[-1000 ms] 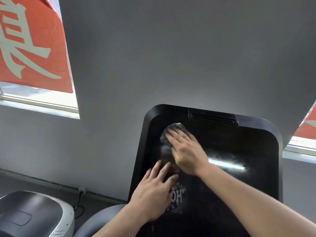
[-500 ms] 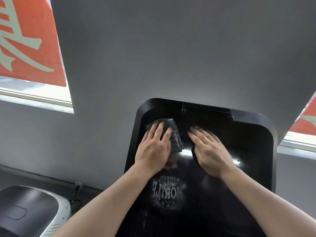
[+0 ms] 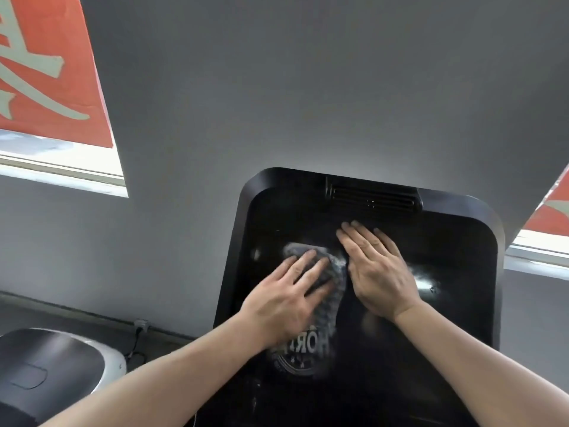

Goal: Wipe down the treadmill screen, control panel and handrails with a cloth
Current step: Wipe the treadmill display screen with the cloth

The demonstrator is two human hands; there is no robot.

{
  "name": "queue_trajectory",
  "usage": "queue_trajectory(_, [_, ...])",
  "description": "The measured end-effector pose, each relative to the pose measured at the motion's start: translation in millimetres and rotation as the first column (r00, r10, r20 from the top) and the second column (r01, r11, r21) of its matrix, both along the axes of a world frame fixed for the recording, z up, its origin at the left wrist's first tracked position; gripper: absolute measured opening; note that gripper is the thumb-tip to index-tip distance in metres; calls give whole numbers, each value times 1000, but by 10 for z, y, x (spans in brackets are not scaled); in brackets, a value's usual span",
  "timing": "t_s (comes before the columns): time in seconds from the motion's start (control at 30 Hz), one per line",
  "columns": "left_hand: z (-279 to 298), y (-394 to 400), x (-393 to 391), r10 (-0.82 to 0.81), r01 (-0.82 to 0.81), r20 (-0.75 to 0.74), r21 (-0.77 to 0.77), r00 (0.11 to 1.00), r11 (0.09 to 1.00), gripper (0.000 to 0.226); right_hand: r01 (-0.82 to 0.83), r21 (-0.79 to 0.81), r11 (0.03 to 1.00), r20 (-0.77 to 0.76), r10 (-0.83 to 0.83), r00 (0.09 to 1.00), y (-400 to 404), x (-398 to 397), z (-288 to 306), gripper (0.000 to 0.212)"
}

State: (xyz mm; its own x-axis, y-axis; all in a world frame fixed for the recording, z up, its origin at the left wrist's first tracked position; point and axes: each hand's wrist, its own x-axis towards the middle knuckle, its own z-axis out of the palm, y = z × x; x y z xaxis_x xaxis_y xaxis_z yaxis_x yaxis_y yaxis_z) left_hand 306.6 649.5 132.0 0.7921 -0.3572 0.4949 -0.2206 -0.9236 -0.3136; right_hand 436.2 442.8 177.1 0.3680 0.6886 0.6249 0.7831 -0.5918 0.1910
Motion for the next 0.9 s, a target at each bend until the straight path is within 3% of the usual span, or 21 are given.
queue_trajectory(0.13, [344, 198, 85, 305, -308, -59, -290, 951, 906, 67, -12, 24, 1000, -51, 14, 999, 7, -42, 58, 57])
queue_trajectory(0.2, [104, 0, -11, 210, -218, -59, -194, 976, 957, 71, -10, 35, 999, -72, 12, 997, 3, -72, 126, 55])
queue_trajectory(0.3, [-69, 61, -188, 74, -78, -93, -39, 993, 996, 68, 27, -82, 996, -39, -31, 999, -12, -110, 310, 55])
queue_trajectory(0.37, [133, 212, -138, 171, -179, -62, -144, 983, 973, 67, 60, -132, 989, 5, -60, 998, 5, -122, 399, 52])
queue_trajectory(0.43, [319, 206, -50, 316, -339, -126, -296, 940, 893, 69, 80, -94, 992, 45, -76, 996, 71, -139, 439, 42])
queue_trajectory(0.47, [318, 129, -32, 337, -368, -149, -320, 930, 873, 71, 93, -54, 994, 57, -90, 994, 119, -151, 460, 35])
queue_trajectory(0.53, [160, -31, -80, 265, -299, -157, -259, 951, 919, 73, 132, 9, 991, 61, -132, 989, 209, -180, 512, 22])
queue_trajectory(0.6, [-58, -49, -229, 154, -175, -159, -125, 975, 977, 74, 196, 20, 980, 20, -196, 980, 295, -211, 603, 29])
queue_trajectory(0.67, [-166, 51, -308, 125, -140, -166, -79, 978, 987, 72, 309, -70, 949, -97, -315, 944, 372, -234, 708, 44])
queue_trajectory(0.77, [87, 134, -193, 208, -232, -136, -199, 969, 952, 70, 401, -227, 887, -241, -450, 860, 454, -248, 817, 60])
queue_trajectory(0.9, [345, 73, -3, 290, -334, -205, -235, 935, 913, 79, 423, -252, 870, -300, -486, 821, 527, -322, 826, 58])
